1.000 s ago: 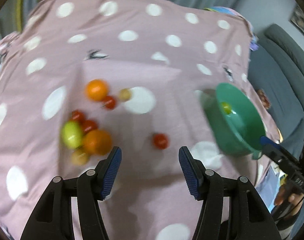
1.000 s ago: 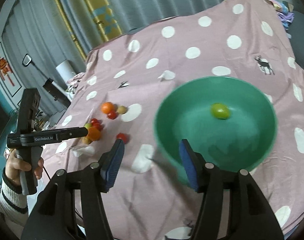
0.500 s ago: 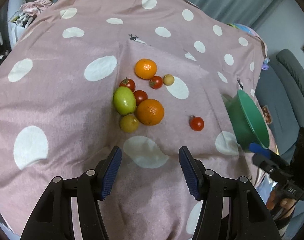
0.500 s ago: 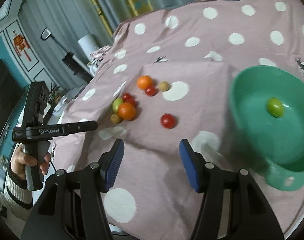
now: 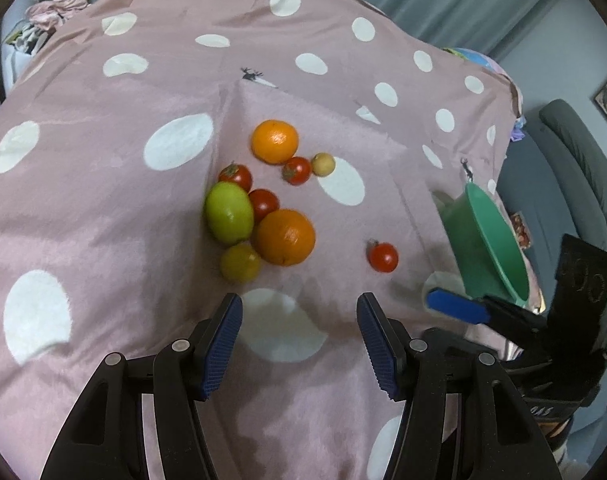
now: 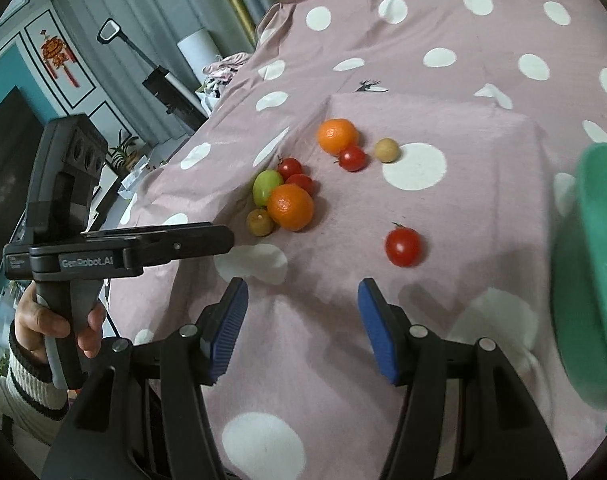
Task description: Organize fruits
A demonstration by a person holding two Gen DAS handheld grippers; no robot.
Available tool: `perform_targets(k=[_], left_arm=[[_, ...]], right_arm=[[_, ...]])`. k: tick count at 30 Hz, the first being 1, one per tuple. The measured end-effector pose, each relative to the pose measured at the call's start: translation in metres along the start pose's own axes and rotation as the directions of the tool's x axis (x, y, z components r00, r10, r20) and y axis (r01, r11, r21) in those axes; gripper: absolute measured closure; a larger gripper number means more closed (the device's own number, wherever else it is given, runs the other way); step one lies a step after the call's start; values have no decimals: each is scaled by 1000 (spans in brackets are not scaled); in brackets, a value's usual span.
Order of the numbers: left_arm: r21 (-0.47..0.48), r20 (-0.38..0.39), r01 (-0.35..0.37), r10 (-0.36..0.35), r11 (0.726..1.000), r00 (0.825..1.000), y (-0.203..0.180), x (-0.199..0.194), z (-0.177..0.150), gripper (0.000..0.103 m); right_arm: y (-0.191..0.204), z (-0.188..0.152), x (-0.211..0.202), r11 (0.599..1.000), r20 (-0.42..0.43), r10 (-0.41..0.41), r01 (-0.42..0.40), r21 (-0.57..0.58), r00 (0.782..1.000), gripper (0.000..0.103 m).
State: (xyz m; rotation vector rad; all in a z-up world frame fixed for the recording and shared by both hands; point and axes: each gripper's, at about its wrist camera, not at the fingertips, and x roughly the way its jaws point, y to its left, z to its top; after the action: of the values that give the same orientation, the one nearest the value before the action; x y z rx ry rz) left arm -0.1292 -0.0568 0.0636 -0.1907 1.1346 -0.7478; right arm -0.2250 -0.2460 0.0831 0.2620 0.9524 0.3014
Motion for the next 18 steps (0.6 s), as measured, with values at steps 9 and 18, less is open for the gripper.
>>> perform_targets(k=[9, 18], left_arm=[[-6, -9, 40, -40, 999, 999, 1, 21, 22, 44], [-19, -28, 52, -53, 998, 998, 4, 34, 33, 44]], right_arm=[[7, 19, 35, 999, -43, 15, -17, -37, 999, 45], [5, 34, 60, 999, -73, 14, -18, -48, 997, 45]])
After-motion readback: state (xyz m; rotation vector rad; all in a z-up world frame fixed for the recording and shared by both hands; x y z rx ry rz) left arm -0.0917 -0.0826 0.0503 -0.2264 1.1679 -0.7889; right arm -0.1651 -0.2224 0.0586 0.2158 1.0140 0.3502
